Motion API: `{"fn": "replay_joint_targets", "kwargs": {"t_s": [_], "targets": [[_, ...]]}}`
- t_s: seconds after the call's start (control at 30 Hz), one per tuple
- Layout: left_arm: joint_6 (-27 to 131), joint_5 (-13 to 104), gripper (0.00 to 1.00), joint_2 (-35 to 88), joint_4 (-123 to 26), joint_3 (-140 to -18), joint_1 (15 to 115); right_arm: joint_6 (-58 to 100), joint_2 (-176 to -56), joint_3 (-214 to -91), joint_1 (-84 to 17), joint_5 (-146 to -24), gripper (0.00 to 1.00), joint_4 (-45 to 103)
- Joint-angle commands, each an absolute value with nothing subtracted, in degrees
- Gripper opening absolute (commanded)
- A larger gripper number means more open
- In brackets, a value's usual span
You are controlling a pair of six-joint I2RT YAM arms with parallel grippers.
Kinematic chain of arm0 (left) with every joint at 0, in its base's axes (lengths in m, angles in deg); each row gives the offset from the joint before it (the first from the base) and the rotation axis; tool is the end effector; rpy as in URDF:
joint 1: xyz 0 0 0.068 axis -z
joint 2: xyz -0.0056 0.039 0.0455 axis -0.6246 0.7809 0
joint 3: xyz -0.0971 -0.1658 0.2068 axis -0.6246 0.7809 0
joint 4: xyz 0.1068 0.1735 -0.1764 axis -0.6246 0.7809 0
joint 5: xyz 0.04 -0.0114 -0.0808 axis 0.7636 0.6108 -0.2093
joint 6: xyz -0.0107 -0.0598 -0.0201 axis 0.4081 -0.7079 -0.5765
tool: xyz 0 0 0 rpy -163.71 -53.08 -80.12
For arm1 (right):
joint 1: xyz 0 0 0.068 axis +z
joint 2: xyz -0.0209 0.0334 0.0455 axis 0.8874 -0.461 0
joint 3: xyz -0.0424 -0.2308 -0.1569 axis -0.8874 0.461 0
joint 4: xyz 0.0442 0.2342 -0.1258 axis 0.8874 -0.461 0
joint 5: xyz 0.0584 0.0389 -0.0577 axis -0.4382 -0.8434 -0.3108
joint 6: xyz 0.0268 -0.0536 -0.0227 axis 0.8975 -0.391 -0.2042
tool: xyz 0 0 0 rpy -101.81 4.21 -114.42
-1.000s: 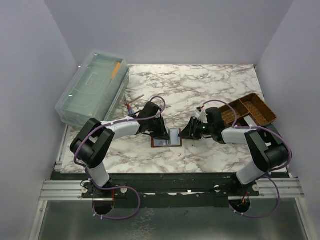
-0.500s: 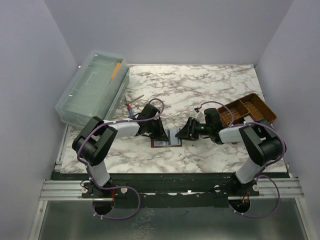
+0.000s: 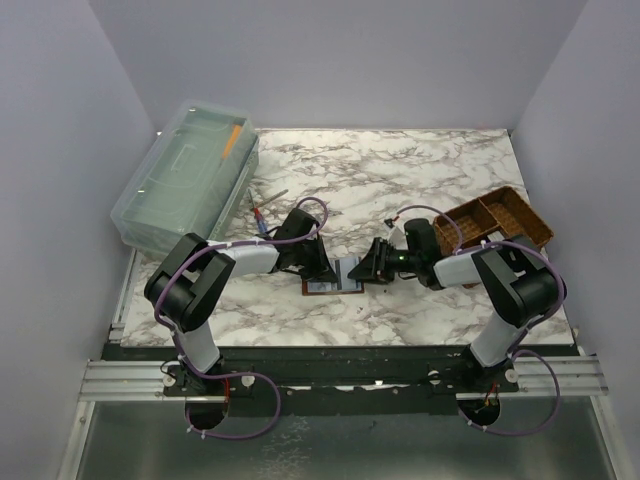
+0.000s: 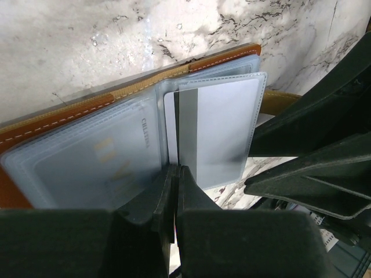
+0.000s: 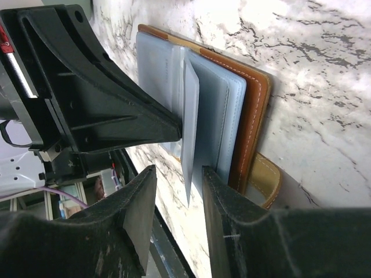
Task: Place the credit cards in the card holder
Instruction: Insert the credit card into the card holder, then turn over the card slot in the card holder.
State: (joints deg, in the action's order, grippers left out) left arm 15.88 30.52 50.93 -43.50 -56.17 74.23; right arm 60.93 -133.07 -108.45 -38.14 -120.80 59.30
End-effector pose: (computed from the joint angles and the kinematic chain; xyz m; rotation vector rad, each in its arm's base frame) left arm 0.2699 -0.2172 0.1291 -0.0951 2.7472 -1.0261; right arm 0.2604 0.1555 0.1085 0.0017 2.4461 1.4659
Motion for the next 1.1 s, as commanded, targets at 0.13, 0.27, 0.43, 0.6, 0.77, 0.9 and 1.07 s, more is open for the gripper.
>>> {"fn": "replay_joint_targets", "kwargs": {"t_s": [0.13, 0.27, 0.43, 0.6, 0.77, 0.9, 1.07], "targets": [[17.0, 31.4, 0.08, 50.5, -42.1, -54.5, 73.9, 61.9, -131.9, -109.6, -36.1, -121.2, 0.40, 60.2], [16.9, 30.0, 0.18, 45.6, -41.9, -54.6, 72.9, 61.7, -130.2, -111.5, -34.6, -120.2, 0.40, 57.9], [17.0, 28.8, 0.27, 39.0, -40.1, -54.5, 70.2, 61.7, -131.8, -114.1, -32.7, -119.6, 0.40, 57.3], [18.8, 30.8, 0.30, 31.4, -35.2, -54.5, 67.3, 62.1, -134.2, -117.6, -30.5, -118.4, 0.40, 56.8], [22.5, 37.7, 0.35, 24.1, -28.6, -56.2, 65.6, 61.9, -138.7, -124.0, -26.7, -119.7, 0.41, 55.8], [23.2, 38.2, 0.42, 22.2, -28.0, -57.1, 65.4, 63.4, -137.9, -122.7, -26.2, -120.8, 0.41, 59.9], [22.4, 32.8, 0.48, 26.3, -28.3, -58.1, 65.4, 59.4, -134.9, -121.9, -27.3, -117.1, 0.42, 51.6]]}}
